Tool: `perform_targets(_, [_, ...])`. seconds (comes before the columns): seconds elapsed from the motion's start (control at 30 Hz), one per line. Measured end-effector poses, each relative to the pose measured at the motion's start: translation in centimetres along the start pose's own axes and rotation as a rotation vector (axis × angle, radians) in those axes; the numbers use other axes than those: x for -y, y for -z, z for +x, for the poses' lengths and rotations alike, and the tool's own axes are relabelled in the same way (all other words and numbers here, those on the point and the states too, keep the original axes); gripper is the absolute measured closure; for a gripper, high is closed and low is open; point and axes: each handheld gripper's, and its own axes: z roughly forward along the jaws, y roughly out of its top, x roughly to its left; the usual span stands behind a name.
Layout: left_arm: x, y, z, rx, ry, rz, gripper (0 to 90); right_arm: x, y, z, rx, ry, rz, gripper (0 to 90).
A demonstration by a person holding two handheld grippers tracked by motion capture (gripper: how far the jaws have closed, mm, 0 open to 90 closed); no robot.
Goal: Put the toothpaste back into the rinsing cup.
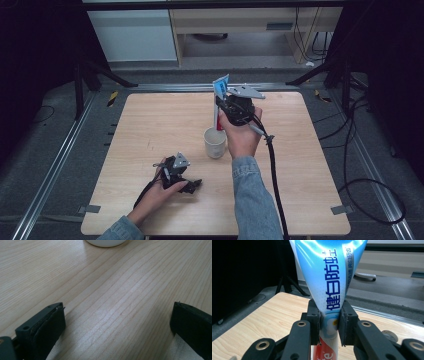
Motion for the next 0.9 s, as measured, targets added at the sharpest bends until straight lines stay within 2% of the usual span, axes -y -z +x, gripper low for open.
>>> perform_targets(0.6, [0.0,0.0,0.0,-0.001,0.001,0.000,0.0,1.6,-0.8,0.2,-0.020,-0.018,0.021,73.8])
perform_targets(0.9, [0.0,0.0,0.0,0.000,-0.001,0.001,0.0,3.2,-1.7,0.0,-0.027,-0.038,0.043,73.8])
